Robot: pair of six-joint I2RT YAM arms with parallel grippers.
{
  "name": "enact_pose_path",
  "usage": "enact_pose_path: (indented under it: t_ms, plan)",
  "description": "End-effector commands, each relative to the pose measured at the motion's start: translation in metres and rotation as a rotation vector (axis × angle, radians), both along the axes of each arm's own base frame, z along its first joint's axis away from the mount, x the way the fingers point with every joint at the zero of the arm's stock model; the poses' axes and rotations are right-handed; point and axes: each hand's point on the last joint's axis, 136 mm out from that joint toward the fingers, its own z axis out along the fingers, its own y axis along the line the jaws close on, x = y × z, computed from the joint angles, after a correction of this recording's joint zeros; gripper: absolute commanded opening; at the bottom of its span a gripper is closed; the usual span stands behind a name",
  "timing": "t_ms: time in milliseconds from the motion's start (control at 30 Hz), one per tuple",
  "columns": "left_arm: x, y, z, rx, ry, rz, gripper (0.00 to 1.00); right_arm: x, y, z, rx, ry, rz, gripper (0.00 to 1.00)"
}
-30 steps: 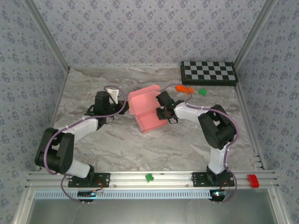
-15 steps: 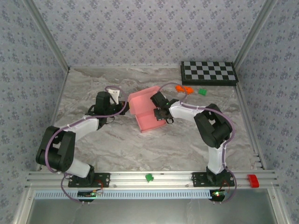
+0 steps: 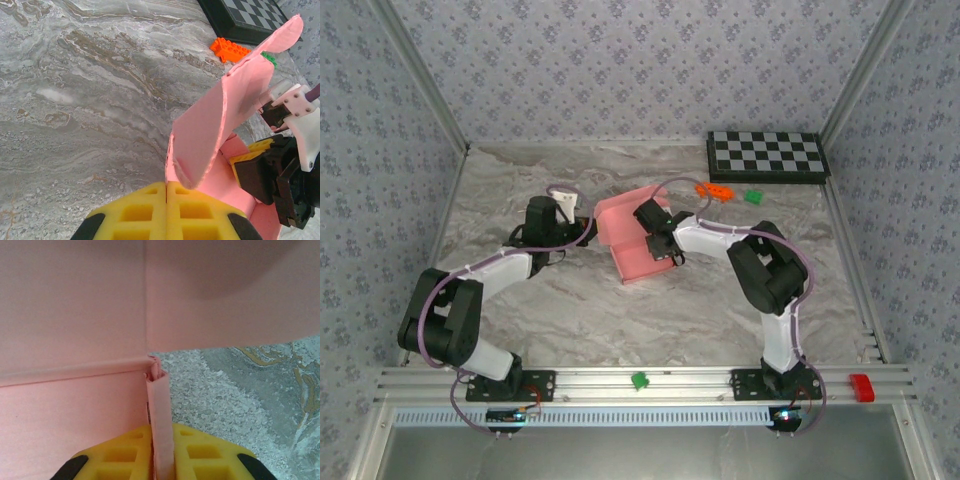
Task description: Fold the paper box
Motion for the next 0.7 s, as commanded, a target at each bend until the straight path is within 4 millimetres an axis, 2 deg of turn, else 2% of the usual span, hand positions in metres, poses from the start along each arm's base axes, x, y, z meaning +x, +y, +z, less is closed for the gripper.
enact_pose_path:
  t_ms: [0, 267, 667]
  plan:
    - [0.006, -0.004, 0.008, 0.003, -0.031, -0.023, 0.0, -0.015, -0.028, -0.023, -0.151, 0.072, -0.03, 0.15]
    - [0.006, -0.005, 0.009, 0.004, -0.038, -0.031, 0.0, -0.014, -0.029, -0.018, -0.154, 0.058, -0.044, 0.15]
    - [0.007, -0.01, 0.013, -0.001, -0.057, -0.065, 0.0, -0.007, -0.014, 0.02, -0.021, -0.004, -0.066, 0.27]
